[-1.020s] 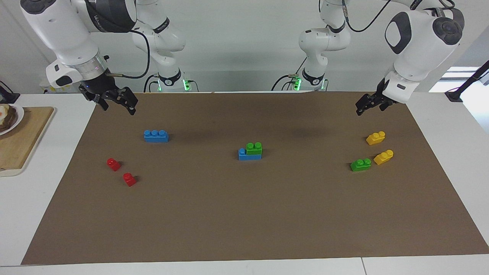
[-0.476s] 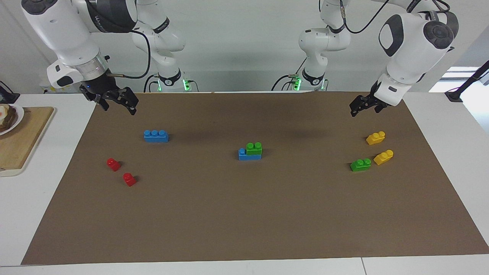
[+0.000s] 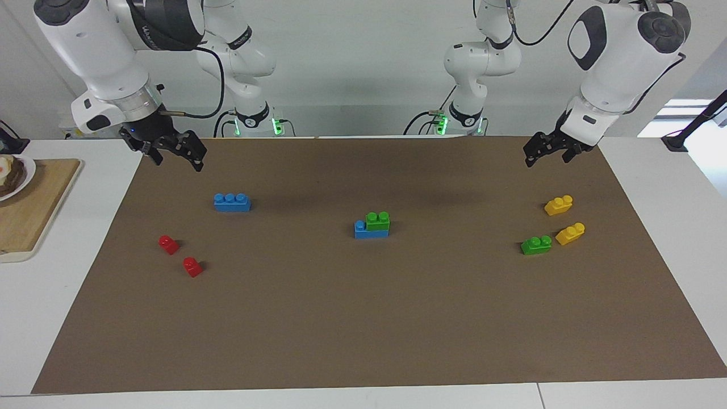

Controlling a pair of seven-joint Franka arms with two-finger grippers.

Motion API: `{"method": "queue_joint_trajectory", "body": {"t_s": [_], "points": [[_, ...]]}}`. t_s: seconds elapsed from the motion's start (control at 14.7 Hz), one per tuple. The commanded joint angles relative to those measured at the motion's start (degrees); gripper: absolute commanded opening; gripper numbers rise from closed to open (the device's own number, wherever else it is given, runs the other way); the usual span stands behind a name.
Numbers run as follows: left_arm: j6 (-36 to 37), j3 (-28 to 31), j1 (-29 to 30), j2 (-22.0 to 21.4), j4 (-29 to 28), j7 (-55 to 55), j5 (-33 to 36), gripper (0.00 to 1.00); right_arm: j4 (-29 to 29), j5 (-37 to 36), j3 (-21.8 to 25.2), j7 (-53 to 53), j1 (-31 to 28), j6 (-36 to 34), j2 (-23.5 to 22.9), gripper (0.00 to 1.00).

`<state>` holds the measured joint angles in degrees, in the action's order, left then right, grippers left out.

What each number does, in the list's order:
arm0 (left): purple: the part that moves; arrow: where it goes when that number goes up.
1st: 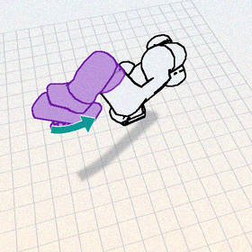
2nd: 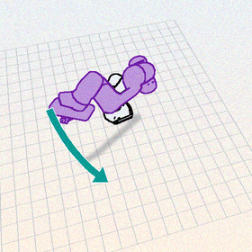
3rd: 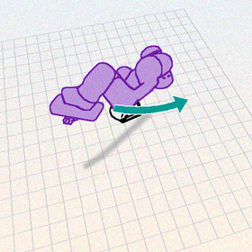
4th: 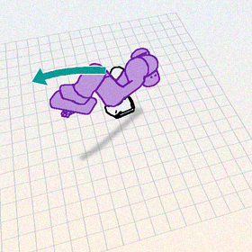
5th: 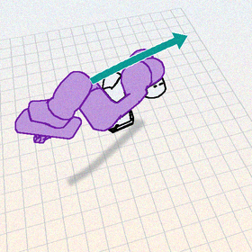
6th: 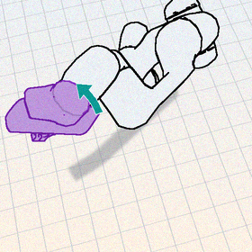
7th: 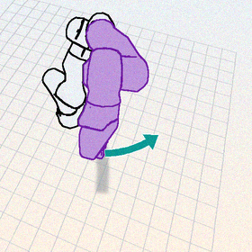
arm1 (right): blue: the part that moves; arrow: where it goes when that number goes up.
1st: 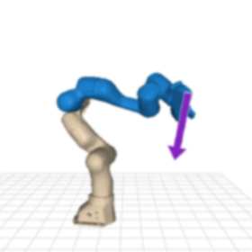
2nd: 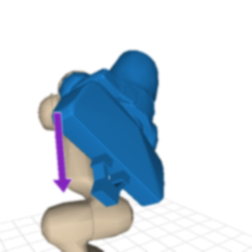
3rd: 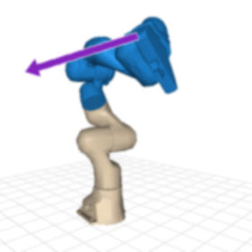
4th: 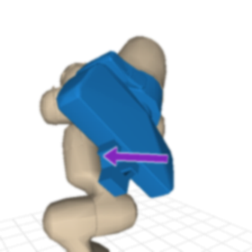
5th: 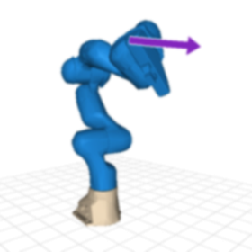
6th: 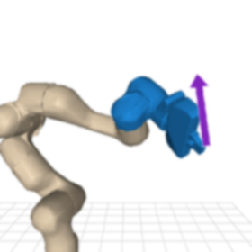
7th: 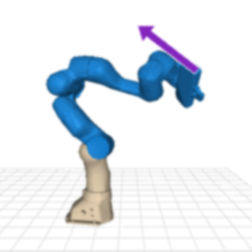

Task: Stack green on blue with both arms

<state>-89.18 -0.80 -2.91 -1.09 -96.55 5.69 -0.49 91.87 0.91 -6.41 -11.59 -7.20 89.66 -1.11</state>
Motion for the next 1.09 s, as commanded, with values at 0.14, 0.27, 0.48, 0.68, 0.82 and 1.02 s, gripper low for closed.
{"method": "queue_joint_trajectory", "body": {"t_s": [0.14,0.27,0.48,0.68,0.82,1.02], "points": [[0.7,0.3,-0.2,0.4,1.3,-1.5,1.0,1.0,2.1,-1.9,-0.6,4.6,-0.9,0.2,2.0,1.0],[0.6,0.3,-0.2,0.2,1.0,-1.6,1.0,1.0,2.0,-2.4,-0.6,4.9,-0.9,0.1,1.9,1.0],[0.6,0.3,-0.4,0.2,1.0,-1.5,1.0,1.0,2.0,-2.6,-0.6,4.9,-0.9,0.1,1.9,1.0],[0.5,0.3,-0.2,0.2,1.0,-1.6,1.0,1.0,2.0,-2.6,-0.6,4.6,-0.9,0.2,1.9,1.0],[0.4,0.3,-0.1,0.0,1.0,-1.6,1.0,1.0,1.9,-2.6,-0.6,4.6,-0.9,0.2,1.9,1.0],[0.4,0.4,-0.3,-0.1,1.0,-1.6,1.0,1.0,2.0,-2.6,-0.5,4.6,-0.9,0.2,1.9,1.0]]}}
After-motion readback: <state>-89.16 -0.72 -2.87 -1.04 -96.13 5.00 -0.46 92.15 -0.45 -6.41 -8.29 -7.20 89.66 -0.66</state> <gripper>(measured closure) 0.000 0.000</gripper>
